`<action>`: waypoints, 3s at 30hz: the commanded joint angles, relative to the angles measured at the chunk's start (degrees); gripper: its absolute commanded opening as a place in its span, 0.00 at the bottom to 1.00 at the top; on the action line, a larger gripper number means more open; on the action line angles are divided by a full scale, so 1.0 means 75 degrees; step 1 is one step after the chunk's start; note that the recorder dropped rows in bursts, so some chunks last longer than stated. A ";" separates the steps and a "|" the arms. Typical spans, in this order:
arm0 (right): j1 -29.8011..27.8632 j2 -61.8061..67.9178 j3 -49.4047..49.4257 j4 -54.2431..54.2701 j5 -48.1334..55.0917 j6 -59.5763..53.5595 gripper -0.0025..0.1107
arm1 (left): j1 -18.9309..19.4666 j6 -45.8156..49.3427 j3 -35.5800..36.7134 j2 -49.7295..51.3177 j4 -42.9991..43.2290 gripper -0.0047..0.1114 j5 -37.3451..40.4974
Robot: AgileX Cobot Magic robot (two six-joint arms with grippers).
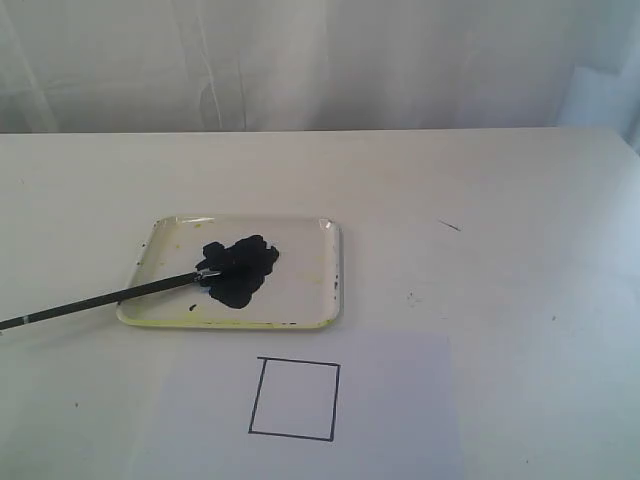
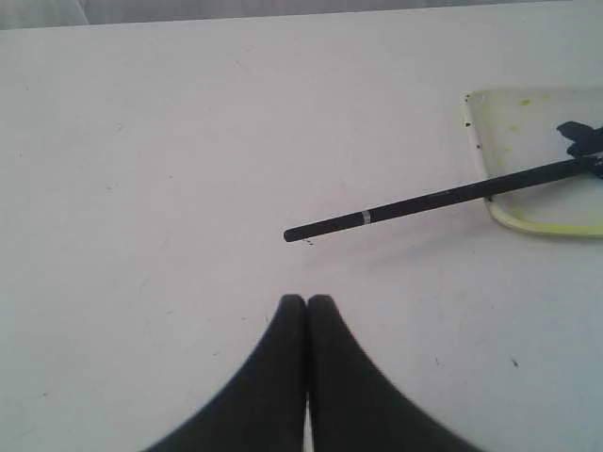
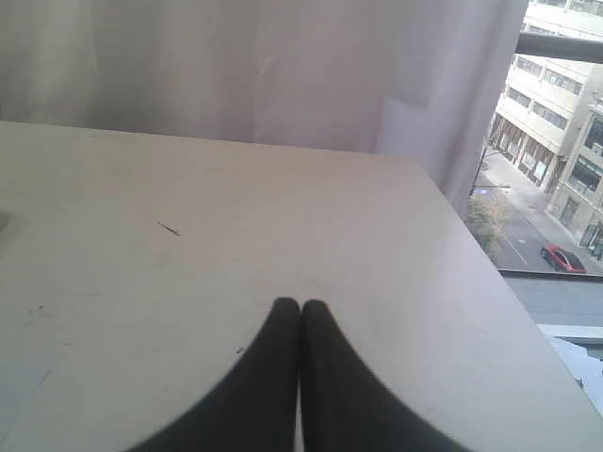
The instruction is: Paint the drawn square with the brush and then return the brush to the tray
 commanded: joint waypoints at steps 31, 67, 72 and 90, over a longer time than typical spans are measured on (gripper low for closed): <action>-0.0008 -0.0040 0.0041 0.0022 -0.0220 0.0012 0.02 | -0.0077 -0.2251 -0.2935 0.0019 -0.1042 0.04 0.1815; -0.0008 0.3657 -0.5392 0.3688 0.3398 -0.3880 0.02 | -0.0077 0.1754 -0.7959 0.9424 -0.2749 0.04 0.5526; -0.0008 0.5202 -0.6131 0.5059 0.4100 -0.5541 0.02 | -0.0303 0.2534 -0.8340 0.9987 -0.2874 0.04 0.5533; 0.1451 0.9537 -0.6876 0.6531 0.4619 -0.9107 0.47 | -0.0528 0.5908 -1.0075 1.2612 -0.2420 0.40 0.6124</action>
